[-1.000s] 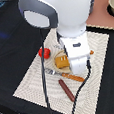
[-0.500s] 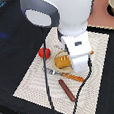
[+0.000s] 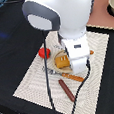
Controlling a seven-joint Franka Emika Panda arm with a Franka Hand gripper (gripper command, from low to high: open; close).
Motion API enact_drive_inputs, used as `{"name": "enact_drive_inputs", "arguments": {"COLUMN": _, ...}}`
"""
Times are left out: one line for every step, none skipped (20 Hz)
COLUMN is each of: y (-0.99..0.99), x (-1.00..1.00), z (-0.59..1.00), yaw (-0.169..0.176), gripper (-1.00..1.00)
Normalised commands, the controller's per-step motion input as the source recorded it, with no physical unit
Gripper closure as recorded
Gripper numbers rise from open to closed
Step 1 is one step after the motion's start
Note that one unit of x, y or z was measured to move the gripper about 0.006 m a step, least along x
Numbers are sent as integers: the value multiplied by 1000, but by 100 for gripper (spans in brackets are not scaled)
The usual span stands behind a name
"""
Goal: Interact with the objects in diverse but meaningful ways.
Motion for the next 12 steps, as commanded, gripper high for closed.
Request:
{"name": "enact_drive_inputs", "arguments": {"y": 20, "x": -49, "z": -63, "yaw": 18, "gripper": 100}}
{"name": "enact_drive_inputs", "arguments": {"y": 26, "x": -31, "z": -46, "yaw": 16, "gripper": 100}}
{"name": "enact_drive_inputs", "arguments": {"y": 29, "x": -40, "z": -40, "yaw": 15, "gripper": 100}}
{"name": "enact_drive_inputs", "arguments": {"y": 37, "x": -43, "z": -23, "yaw": 14, "gripper": 100}}
{"name": "enact_drive_inputs", "arguments": {"y": 34, "x": -43, "z": -17, "yaw": 14, "gripper": 100}}
{"name": "enact_drive_inputs", "arguments": {"y": 46, "x": -23, "z": -17, "yaw": 16, "gripper": 100}}
{"name": "enact_drive_inputs", "arguments": {"y": 49, "x": -14, "z": -14, "yaw": 17, "gripper": 100}}
{"name": "enact_drive_inputs", "arguments": {"y": 43, "x": -6, "z": -9, "yaw": 18, "gripper": 100}}
{"name": "enact_drive_inputs", "arguments": {"y": 46, "x": 0, "z": -3, "yaw": 16, "gripper": 100}}
{"name": "enact_drive_inputs", "arguments": {"y": 40, "x": 0, "z": 0, "yaw": 15, "gripper": 100}}
{"name": "enact_drive_inputs", "arguments": {"y": 46, "x": 0, "z": 0, "yaw": 14, "gripper": 100}}
{"name": "enact_drive_inputs", "arguments": {"y": 46, "x": 0, "z": -9, "yaw": 14, "gripper": 100}}
